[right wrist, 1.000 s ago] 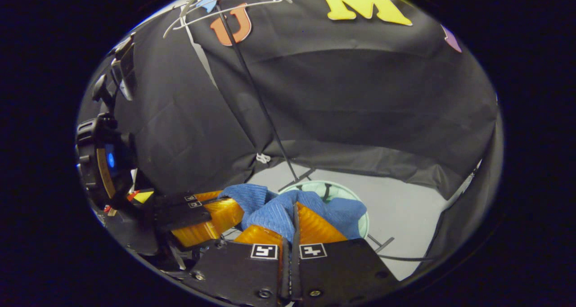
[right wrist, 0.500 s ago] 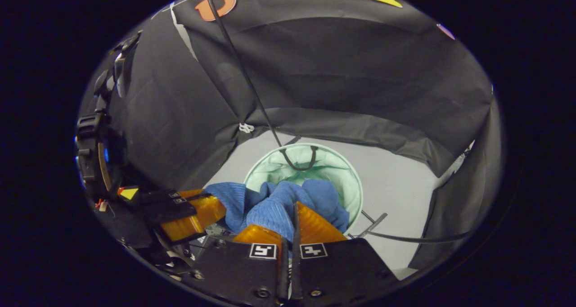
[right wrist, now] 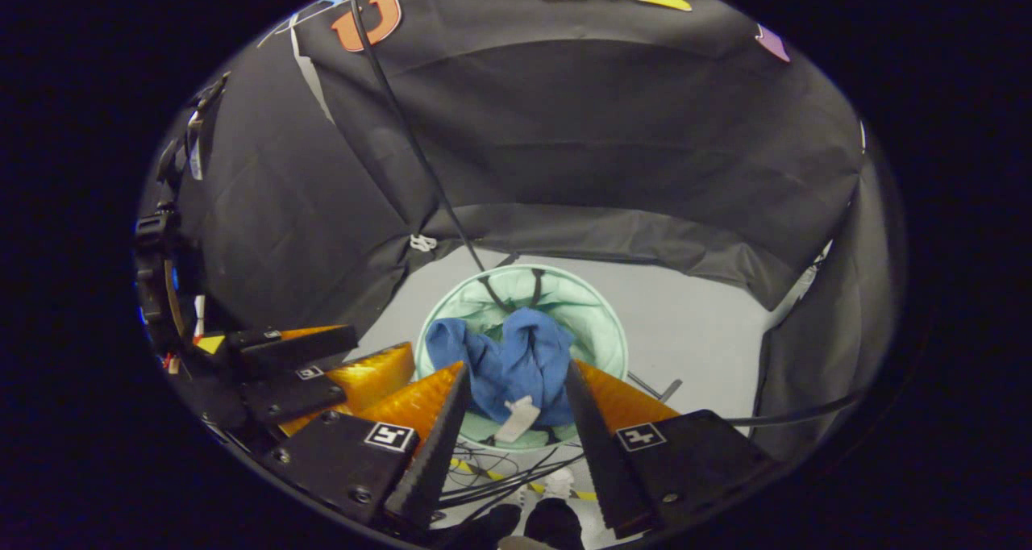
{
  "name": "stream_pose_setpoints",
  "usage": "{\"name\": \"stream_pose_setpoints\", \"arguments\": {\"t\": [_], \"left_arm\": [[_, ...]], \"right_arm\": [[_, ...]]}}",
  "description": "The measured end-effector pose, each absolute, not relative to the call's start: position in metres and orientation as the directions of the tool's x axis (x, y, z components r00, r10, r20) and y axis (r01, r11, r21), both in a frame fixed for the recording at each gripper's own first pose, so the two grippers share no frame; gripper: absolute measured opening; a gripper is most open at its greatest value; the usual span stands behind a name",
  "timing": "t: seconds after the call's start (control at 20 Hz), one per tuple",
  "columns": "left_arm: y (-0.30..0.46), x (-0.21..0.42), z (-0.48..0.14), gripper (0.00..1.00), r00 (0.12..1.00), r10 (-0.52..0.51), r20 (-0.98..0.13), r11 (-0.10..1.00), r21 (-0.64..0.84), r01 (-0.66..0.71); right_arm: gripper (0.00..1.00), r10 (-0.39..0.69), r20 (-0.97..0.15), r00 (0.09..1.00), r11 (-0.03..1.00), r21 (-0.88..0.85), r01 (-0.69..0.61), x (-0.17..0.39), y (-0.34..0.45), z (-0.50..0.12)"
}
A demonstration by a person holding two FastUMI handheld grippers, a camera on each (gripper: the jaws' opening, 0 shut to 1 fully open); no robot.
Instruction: Grasp the clothes on the hanger with both hands and then place them into the laundry hamper below.
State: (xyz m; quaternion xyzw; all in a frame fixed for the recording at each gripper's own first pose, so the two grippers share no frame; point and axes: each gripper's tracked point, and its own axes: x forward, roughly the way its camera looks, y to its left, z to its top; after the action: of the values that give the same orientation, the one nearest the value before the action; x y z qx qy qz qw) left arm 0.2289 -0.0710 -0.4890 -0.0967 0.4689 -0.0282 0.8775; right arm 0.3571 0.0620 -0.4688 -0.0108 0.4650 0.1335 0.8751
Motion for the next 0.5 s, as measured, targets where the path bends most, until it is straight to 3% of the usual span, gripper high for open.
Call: {"name": "stream_pose_setpoints", "arguments": {"t": [0.5], "left_arm": [[-0.051,0.197,-0.479,0.97,0.586,-0.077,-0.807,0.988,-0.140,-0.063]], "right_arm": [[0.82,0.180,-0.770,0.611,0.979,0.083,-0.184,0.335,0.051,-0.446]]}}
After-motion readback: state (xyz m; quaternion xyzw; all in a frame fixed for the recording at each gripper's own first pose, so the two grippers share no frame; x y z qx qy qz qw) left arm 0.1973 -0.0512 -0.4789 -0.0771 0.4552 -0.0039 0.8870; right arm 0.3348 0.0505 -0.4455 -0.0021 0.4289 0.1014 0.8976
